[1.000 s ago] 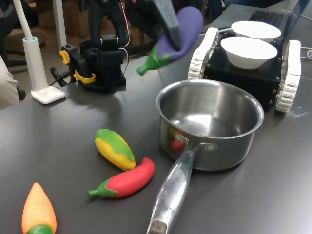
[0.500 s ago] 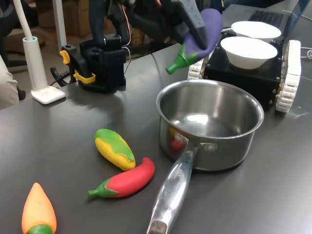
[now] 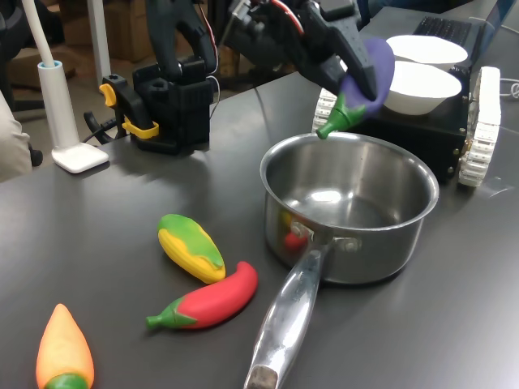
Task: Pick up the brinjal and place them in the pan
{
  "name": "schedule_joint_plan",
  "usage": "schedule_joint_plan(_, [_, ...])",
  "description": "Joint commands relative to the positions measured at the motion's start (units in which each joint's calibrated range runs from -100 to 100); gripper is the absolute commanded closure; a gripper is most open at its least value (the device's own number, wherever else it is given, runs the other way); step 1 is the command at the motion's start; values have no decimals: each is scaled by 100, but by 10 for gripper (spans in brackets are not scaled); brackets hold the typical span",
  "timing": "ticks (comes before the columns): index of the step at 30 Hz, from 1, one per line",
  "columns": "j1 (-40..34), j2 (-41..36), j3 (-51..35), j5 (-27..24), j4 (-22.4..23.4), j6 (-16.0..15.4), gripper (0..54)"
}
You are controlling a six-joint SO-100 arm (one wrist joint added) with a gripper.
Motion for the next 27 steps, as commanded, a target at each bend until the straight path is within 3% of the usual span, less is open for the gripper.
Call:
schedule_joint_plan(1, [-346, -568, 94, 83, -494, 149, 536])
schedule_joint_plan(21, [-1470, -1268, 1420, 93, -682, 242, 536])
schedule_joint_plan(27, [-1860, -1403, 1675, 83, -690, 469, 536])
